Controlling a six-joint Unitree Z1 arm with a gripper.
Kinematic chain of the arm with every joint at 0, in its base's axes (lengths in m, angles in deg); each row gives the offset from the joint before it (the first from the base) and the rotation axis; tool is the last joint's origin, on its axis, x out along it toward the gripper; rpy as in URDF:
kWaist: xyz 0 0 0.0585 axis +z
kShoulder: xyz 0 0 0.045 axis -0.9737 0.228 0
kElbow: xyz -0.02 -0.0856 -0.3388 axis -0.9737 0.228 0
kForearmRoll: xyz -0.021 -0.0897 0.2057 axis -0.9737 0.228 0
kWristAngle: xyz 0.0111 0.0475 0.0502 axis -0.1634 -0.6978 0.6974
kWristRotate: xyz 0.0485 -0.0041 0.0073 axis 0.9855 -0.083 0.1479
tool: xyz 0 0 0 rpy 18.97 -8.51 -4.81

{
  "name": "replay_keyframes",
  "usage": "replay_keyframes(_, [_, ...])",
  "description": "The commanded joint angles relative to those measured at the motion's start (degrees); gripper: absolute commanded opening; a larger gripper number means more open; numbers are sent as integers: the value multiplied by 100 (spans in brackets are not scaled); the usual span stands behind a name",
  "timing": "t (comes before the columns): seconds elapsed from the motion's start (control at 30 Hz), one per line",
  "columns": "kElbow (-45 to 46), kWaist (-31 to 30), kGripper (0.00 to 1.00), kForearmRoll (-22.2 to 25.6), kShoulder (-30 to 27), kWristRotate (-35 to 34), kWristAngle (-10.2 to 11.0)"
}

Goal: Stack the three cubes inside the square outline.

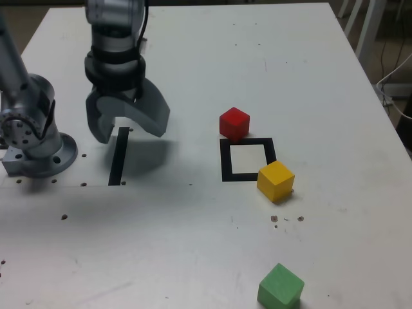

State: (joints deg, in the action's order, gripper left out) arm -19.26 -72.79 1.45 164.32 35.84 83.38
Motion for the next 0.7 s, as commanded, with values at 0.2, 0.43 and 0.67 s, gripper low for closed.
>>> replay_keyframes(0.2, [-333, 7, 99, 63, 186, 451, 194])
replay_keyframes(0.43, [-612, 53, 99, 67, 384, 889, 273])
replay_keyframes(0.67, [-1055, 99, 99, 194, 568, 1402, 408])
